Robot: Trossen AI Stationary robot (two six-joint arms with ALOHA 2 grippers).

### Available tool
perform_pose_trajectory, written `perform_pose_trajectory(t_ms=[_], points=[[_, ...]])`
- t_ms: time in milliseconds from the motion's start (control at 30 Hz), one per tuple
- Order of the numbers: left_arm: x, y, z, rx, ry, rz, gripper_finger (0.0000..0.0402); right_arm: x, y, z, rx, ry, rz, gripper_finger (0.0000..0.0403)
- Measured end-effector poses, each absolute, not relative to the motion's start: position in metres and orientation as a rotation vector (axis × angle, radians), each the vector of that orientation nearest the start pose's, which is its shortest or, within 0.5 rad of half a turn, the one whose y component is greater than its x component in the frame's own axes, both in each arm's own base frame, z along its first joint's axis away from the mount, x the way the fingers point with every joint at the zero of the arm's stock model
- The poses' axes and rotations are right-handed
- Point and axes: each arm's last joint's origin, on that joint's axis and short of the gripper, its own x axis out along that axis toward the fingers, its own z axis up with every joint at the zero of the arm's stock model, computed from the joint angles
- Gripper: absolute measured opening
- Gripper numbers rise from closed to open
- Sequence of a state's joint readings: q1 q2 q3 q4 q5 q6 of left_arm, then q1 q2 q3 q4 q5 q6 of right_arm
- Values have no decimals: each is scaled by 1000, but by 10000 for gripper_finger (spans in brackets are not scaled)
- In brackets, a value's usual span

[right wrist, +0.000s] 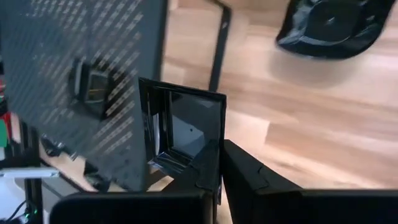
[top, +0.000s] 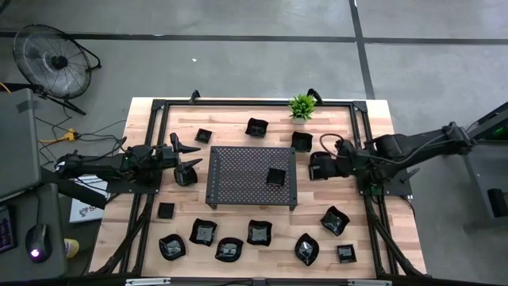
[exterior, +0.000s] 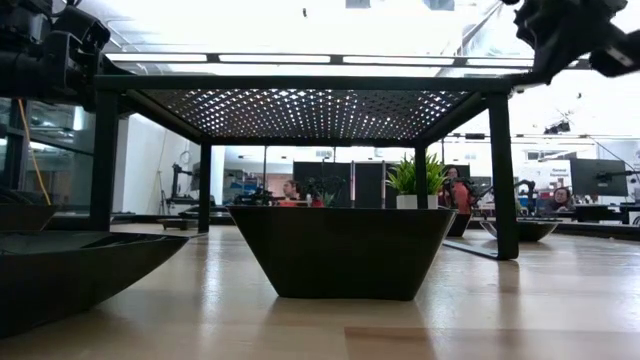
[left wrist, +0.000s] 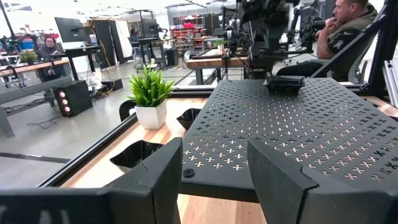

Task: Pick & Place Mini shaped plates
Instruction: Stack the square plate on top of the square plate on the shelf

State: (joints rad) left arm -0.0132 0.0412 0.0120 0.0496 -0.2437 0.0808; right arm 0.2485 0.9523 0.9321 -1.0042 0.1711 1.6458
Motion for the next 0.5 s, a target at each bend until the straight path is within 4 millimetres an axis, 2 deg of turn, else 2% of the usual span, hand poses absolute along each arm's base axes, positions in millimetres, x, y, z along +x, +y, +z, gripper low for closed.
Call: perform_pose_trajectory(t_ms=[233,500], points=[[99,6,169,78,-11,231,176,186,62,296,1312,824,-741,11],[99,6,169,78,-11,231,176,227,83,296,1354,745,-717,11]])
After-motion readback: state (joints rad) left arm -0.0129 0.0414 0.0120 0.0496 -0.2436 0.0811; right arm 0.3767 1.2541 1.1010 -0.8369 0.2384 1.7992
